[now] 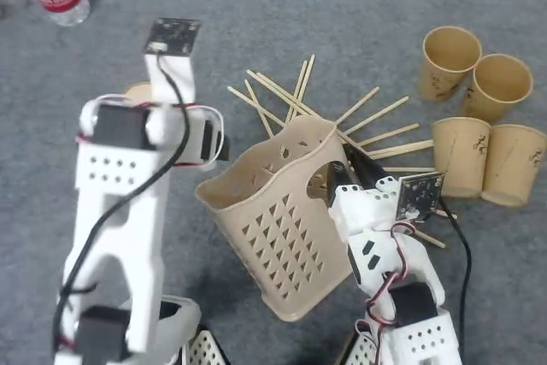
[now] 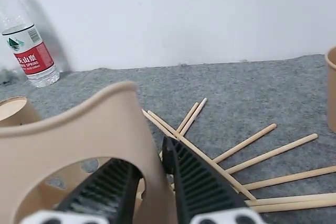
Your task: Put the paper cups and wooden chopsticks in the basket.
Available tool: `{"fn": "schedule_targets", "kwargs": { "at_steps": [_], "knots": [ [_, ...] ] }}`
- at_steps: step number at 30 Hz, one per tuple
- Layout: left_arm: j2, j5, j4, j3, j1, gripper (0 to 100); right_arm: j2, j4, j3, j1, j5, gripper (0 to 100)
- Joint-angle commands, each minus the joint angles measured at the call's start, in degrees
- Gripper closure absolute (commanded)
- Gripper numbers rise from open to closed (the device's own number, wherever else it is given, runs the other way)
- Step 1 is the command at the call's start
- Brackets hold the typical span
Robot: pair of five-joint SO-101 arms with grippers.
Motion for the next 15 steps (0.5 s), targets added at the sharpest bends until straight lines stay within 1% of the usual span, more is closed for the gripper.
{"fn": "schedule_targets", "kwargs": {
  "at_steps": [1, 4, 10, 15],
  "knots": [
    [3.8, -2.5, 1.3, -2.7, 0.4, 81, -1.1, 0.1, 1.1, 0.5, -0.8, 99.1],
    [7.8, -4.5, 1.6, -2.5, 0.5, 81, -1.1, 0.1, 1.1, 0.5, -0.8, 99.1],
    [15.0, -4.7, 1.6, -2.5, 0.9, 81, -1.1, 0.2, 1.1, 0.5, -0.8, 99.1],
    [18.6, -7.9, 1.7, -2.5, 1.1, 81, -1.1, 0.2, 1.1, 0.5, -0.8, 99.1]
  ]
}}
